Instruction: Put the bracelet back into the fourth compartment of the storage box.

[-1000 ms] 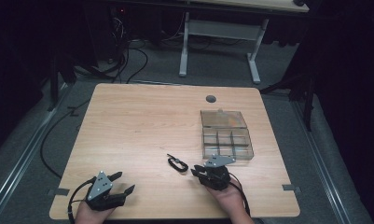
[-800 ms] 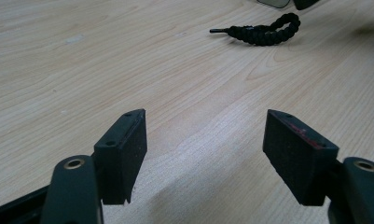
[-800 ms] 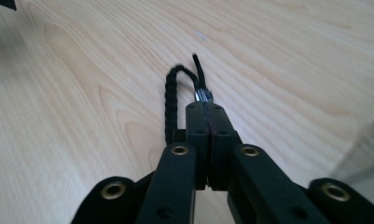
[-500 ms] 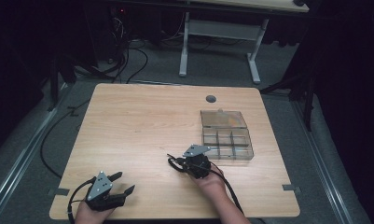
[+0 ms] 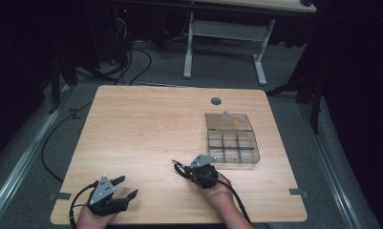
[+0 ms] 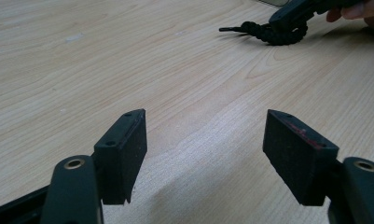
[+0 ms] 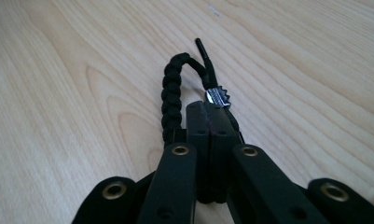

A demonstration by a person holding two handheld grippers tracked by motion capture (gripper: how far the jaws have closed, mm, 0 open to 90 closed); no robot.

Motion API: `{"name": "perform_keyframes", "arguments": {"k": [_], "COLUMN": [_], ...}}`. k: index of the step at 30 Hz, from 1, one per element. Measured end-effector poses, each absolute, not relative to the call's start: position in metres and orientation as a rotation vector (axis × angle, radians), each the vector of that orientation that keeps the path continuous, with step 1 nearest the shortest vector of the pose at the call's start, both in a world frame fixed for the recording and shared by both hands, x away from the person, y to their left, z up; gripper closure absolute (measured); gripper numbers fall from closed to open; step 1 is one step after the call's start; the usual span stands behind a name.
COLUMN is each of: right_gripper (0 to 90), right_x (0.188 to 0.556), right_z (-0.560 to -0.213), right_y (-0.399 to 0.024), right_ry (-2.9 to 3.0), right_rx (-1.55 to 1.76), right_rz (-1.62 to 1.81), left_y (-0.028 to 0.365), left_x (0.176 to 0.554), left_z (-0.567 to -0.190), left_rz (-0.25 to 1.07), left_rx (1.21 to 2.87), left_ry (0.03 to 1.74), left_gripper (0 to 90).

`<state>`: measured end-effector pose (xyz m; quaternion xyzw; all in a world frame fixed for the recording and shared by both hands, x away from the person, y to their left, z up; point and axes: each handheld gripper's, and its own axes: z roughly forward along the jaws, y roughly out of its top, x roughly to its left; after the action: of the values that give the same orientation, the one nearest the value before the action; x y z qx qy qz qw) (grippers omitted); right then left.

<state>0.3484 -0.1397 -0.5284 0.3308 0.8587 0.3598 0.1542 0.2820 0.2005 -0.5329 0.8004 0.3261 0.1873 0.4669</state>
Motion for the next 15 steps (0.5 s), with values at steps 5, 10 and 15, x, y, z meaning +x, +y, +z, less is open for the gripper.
{"name": "perform_keyframes", "arguments": {"k": [5,10,15], "right_gripper": [90.0,90.0,90.0], "right_x": [0.342,0.334,0.328], "right_z": [-0.528,-0.527,-0.527], "right_y": [-0.147,-0.156,-0.166], "right_ry": [2.468,2.467,2.462], "right_rx": [0.952,0.959,0.975], "right_rz": [1.021,1.021,1.024], "left_y": [0.201,0.201,0.202], "left_x": [0.282,0.281,0.281], "left_z": [-0.533,-0.533,-0.533], "left_rz": [0.462,0.462,0.456], "left_rx": [1.962,1.955,1.954], "left_ry": [0.804,0.803,0.803], "left_gripper": [31.0,30.9,30.8]}}
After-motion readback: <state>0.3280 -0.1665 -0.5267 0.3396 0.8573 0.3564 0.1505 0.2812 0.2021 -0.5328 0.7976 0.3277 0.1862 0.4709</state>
